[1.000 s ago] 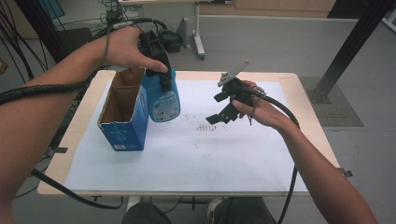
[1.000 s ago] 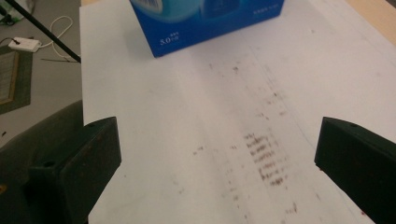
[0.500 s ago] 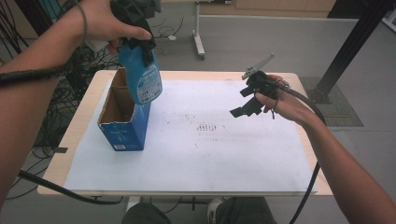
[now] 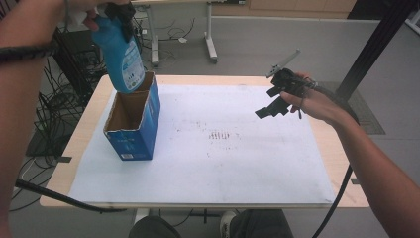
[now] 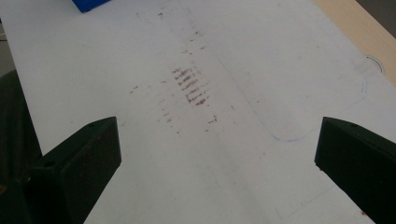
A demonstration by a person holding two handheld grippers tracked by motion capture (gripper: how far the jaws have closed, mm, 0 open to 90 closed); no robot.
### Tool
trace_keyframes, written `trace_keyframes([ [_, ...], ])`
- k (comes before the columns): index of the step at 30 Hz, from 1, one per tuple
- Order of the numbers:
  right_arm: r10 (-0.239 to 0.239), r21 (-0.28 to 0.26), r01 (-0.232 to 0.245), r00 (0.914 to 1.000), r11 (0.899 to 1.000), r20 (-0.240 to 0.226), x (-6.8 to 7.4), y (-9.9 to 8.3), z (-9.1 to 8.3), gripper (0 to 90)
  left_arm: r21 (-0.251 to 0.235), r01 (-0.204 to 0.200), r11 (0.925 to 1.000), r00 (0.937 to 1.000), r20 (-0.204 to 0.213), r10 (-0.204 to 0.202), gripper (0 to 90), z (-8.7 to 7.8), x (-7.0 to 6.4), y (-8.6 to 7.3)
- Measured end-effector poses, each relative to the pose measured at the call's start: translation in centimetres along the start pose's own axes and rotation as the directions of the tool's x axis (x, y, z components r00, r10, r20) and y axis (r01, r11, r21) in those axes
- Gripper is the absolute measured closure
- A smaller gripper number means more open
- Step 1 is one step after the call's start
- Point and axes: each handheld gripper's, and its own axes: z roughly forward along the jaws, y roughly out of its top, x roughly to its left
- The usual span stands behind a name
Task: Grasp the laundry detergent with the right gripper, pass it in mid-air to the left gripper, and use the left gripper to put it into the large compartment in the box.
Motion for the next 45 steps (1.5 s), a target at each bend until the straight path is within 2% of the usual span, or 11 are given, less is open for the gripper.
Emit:
trace_keyframes([
  [4, 0.001, 0.01, -0.001, 1.0, 1.0, 0.009, -0.4, 0.1, -0.4, 0.3, -0.005, 0.07, 0.9976, 0.9975, -0.006, -0.07, 35.6, -0.8, 1.1, 0.0],
  [8, 0.0, 0.025, -0.001, 0.9999, 1.0, 0.016, -0.8, 0.1, -0.8, 0.3, -0.011, 0.128, 0.9917, 0.9916, -0.014, -0.129, 35.7, -1.1, 2.0, -0.1],
  [15, -0.006, 0.042, 0.005, 0.9998, 0.999, 0.018, -0.8, 0.0, -1.0, 0.3, 0.008, 0.19, 0.9817, 0.9817, -0.011, -0.19, 35.7, -0.3, 3.0, -0.4],
  [29, -0.025, 0.056, 0.024, 0.9996, 0.998, 0.012, -0.3, 0.2, -0.8, 0.3, 0.015, 0.225, 0.9742, 0.9743, -0.007, -0.225, 35.8, 1.8, 3.6, -1.0],
  [37, -0.029, 0.069, 0.028, 0.9996, 0.997, 0.006, -0.2, 0.1, -0.5, 0.3, 0.03, 0.232, 0.9723, 0.9728, -0.007, -0.232, 35.7, 3.5, 3.9, -1.1],
  [45, -0.03, 0.074, 0.029, 0.9995, 0.997, 0.011, -0.3, -0.1, -0.5, 0.3, 0.015, 0.236, 0.9716, 0.9716, -0.014, -0.236, 35.8, 4.9, 4.1, -1.2],
])
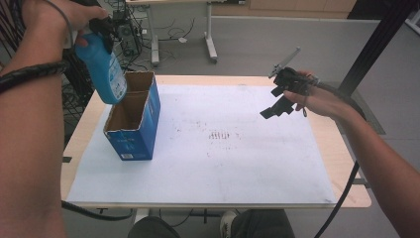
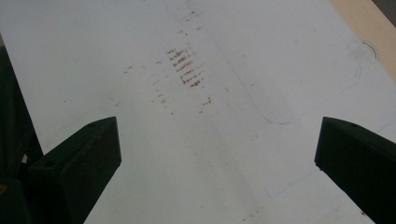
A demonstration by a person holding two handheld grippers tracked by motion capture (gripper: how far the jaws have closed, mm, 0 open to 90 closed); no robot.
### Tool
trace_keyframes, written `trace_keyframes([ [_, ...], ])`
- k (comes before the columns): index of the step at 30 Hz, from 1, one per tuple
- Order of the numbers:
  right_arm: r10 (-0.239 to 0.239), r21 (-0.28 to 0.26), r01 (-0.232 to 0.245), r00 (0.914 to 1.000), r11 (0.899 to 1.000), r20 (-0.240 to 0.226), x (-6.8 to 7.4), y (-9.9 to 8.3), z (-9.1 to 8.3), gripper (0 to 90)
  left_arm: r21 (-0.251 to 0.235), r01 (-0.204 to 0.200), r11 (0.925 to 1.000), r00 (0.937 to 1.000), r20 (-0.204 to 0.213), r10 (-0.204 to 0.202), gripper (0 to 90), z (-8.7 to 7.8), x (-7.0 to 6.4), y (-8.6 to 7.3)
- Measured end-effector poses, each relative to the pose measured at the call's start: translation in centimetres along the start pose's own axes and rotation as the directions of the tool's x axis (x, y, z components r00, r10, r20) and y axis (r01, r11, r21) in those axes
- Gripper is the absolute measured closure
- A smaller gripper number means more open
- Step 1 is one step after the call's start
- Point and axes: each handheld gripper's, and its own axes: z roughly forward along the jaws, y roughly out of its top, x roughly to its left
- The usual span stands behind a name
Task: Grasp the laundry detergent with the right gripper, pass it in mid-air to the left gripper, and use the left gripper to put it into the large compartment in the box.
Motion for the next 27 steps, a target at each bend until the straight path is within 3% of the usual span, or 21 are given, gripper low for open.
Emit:
trace_keyframes([
  [27, -0.007, 0.01, 0.007, 0.9999, 1.0, 0.007, 0.0, -0.2, 0.3, 0.4, 0.002, 0.009, 1.0, 0.9999, 0.006, -0.009, 35.8, 6.1, -0.1, -0.1],
])
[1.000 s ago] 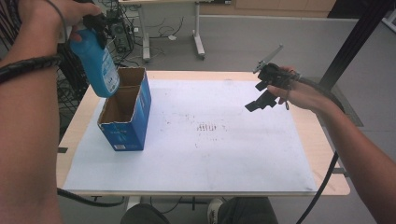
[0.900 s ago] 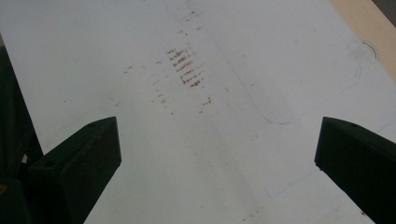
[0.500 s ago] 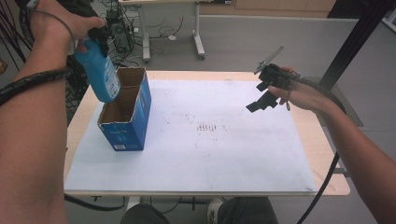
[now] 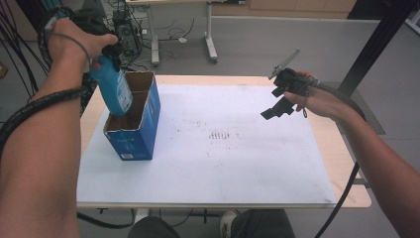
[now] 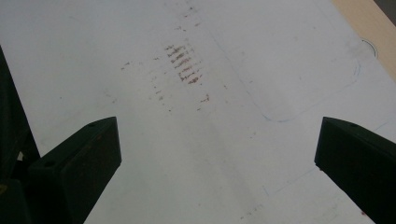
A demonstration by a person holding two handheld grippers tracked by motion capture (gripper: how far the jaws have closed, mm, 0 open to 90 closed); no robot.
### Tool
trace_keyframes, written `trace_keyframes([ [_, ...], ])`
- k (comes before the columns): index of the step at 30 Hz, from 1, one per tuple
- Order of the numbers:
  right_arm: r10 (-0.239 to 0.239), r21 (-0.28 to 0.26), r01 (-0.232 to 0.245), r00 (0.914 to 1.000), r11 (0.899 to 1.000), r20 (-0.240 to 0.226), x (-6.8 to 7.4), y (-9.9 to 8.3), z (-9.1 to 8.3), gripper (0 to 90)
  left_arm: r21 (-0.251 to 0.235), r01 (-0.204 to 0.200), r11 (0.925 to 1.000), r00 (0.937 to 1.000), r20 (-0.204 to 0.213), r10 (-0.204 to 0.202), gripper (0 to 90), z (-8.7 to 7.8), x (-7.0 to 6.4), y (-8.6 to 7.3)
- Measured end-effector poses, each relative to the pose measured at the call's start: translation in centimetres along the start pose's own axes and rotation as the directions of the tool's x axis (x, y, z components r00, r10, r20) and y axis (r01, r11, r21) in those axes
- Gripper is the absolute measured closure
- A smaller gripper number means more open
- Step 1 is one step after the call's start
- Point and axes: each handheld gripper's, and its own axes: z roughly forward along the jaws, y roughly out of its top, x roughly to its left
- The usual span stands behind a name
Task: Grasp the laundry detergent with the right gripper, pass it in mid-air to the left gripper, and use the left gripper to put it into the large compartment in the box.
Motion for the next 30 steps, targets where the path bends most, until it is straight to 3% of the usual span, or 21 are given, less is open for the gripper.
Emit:
trace_keyframes([
  [30, -0.017, 0.027, 0.017, 0.9998, 0.999, 0.004, 0.3, -0.3, 1.1, 0.4, 0.042, -0.01, 0.9991, 0.9999, 0.013, 0.01, 35.9, 7.8, -0.7, -0.9],
])
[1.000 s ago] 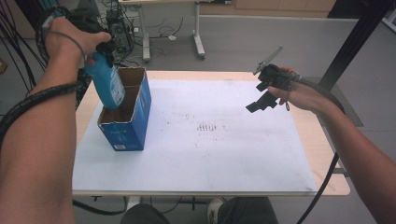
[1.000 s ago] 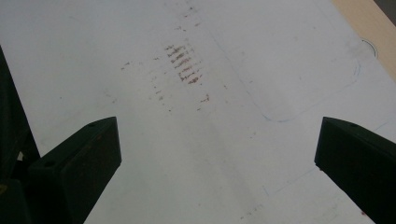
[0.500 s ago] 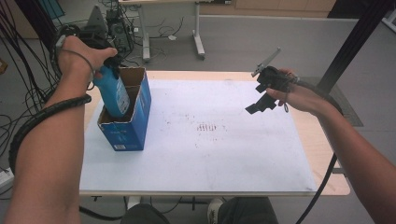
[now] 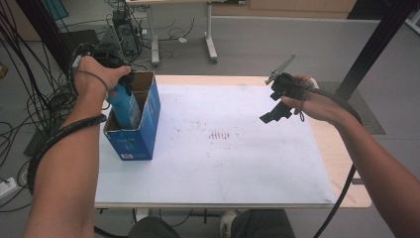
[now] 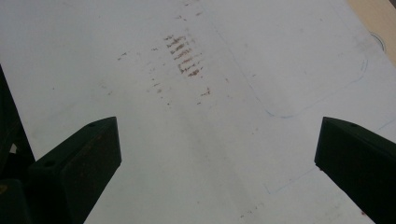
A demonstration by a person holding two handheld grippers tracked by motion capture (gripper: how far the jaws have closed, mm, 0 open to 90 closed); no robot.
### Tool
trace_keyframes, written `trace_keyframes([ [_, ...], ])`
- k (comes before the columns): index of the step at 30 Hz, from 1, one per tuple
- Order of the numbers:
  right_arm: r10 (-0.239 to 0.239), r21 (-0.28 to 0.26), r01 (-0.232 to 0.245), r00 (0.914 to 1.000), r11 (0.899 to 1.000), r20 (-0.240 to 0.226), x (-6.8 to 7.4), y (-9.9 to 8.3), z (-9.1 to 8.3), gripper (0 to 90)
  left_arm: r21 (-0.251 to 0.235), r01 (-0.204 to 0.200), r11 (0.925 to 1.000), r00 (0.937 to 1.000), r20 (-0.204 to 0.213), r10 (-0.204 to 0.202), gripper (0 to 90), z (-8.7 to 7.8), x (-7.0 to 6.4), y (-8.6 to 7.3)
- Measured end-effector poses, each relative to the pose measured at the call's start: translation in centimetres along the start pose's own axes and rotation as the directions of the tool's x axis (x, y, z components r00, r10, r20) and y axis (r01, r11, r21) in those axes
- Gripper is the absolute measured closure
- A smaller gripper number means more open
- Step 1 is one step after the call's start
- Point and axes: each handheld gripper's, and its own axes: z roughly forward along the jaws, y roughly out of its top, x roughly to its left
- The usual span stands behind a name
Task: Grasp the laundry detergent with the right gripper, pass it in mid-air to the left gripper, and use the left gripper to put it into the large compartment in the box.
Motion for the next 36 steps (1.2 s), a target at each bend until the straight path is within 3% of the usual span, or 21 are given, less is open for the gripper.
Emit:
trace_keyframes([
  [18, -0.008, 0.01, 0.008, 0.9999, 1.0, -0.007, 0.1, -0.2, 0.8, 0.4, 0.026, -0.01, 0.9996, 0.9999, -0.009, 0.01, 35.9, 4.4, -0.2, -0.4],
  [36, -0.005, 0.027, 0.005, 0.9999, 1.0, -0.012, 0.0, -0.6, 1.4, 0.4, 0.053, -0.034, 0.998, 0.9992, -0.017, 0.035, 36.0, 7.0, -0.6, -0.6],
])
